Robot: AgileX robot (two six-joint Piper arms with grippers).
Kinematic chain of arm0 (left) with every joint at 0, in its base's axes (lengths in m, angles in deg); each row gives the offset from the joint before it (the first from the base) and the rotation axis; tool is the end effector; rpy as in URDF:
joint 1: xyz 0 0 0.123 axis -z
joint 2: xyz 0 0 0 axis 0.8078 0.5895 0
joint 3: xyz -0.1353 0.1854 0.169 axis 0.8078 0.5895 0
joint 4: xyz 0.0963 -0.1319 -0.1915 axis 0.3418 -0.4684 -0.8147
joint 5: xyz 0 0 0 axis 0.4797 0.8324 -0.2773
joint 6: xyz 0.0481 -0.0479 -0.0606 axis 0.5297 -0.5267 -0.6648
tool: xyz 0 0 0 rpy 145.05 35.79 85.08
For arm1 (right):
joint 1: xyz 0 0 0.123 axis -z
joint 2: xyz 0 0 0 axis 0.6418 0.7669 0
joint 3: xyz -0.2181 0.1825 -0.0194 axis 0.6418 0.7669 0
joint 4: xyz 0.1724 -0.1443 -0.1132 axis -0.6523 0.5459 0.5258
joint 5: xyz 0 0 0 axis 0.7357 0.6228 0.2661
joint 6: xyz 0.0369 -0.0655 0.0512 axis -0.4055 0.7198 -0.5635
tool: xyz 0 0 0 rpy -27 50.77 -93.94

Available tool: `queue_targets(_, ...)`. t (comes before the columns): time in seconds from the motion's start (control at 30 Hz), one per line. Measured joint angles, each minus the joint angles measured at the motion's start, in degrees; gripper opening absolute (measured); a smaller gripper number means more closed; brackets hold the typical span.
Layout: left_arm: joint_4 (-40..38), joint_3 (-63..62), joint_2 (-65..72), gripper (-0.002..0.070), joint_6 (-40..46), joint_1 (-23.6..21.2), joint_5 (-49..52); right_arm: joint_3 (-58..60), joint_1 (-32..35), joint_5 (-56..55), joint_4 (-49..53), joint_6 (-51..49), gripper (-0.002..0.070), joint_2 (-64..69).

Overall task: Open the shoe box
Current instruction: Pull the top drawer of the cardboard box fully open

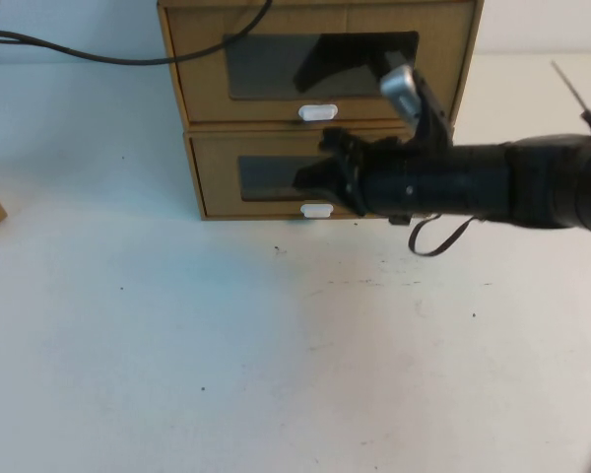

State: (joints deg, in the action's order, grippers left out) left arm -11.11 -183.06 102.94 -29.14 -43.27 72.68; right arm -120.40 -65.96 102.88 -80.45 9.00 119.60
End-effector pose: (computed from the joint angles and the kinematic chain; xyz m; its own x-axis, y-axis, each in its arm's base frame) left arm 0.4837 -0.1410 0.4034 -0.3404 0.1777 -0.9233 0.6874 0.7171 -0.1154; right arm 0.3540 0.2290 0.2377 -0.8787 0.3043 -0.3678 -0.1972 0.4703 0.8602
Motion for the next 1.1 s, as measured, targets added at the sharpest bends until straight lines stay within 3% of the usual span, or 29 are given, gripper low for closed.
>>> queue_targets(0.3, 0.00, -0.11, 0.00, -0.0004, 0.00, -0.62, 0.11, -1.60, 5.74, 8.44, 0.21, -8.65, -0.0018, 0.43)
queue_targets(0.57, -0.11, -0.11, 0.00, -0.0004, 0.00, -0.62, 0.21, -1.60, 5.74, 8.76, 0.73, 0.85, -0.0008, 1.85)
queue_targets(0.87, -0.33, -0.11, 0.00, -0.0004, 0.00, -0.62, 0.21, -4.16, 5.64, 4.28, 0.85, 1.34, 0.0193, 2.36)
queue_targets(1.1, -0.33, -0.11, 0.00, -0.0004, 0.00, -0.62, 0.21, -7.38, 5.64, 0.96, 0.85, 1.34, 0.0227, 2.49)
